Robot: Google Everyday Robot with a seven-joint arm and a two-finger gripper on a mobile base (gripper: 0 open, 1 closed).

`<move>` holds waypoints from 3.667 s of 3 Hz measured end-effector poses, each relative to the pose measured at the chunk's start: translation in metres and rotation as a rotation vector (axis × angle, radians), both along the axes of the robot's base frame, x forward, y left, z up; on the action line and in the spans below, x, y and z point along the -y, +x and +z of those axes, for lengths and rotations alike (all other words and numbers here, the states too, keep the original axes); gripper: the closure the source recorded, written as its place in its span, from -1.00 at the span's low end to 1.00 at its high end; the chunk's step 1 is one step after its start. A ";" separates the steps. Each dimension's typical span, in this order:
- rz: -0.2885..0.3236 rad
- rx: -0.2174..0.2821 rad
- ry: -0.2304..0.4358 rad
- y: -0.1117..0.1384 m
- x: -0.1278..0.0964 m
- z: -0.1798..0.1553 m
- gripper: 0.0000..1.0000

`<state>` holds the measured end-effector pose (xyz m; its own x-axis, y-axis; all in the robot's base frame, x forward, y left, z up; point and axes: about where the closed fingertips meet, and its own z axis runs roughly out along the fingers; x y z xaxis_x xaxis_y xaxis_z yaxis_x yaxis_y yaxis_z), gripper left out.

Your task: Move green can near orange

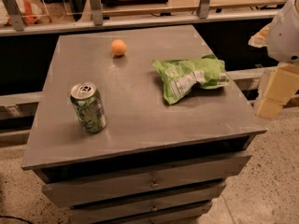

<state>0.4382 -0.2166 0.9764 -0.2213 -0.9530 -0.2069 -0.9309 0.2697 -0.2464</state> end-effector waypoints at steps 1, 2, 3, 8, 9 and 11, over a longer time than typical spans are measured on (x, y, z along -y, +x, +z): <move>0.000 0.000 0.000 0.000 0.000 0.000 -1.00; -0.004 -0.001 0.071 -0.001 -0.004 0.001 -1.00; 0.006 0.020 0.233 0.000 -0.015 -0.004 -1.00; 0.188 0.122 0.721 -0.017 -0.136 0.015 -1.00; 0.146 0.096 0.777 -0.021 -0.156 -0.002 -1.00; 0.133 -0.001 0.928 -0.021 -0.241 -0.068 -1.00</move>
Offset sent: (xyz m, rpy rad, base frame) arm -0.0021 0.0118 0.0020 0.2466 0.0293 -0.0135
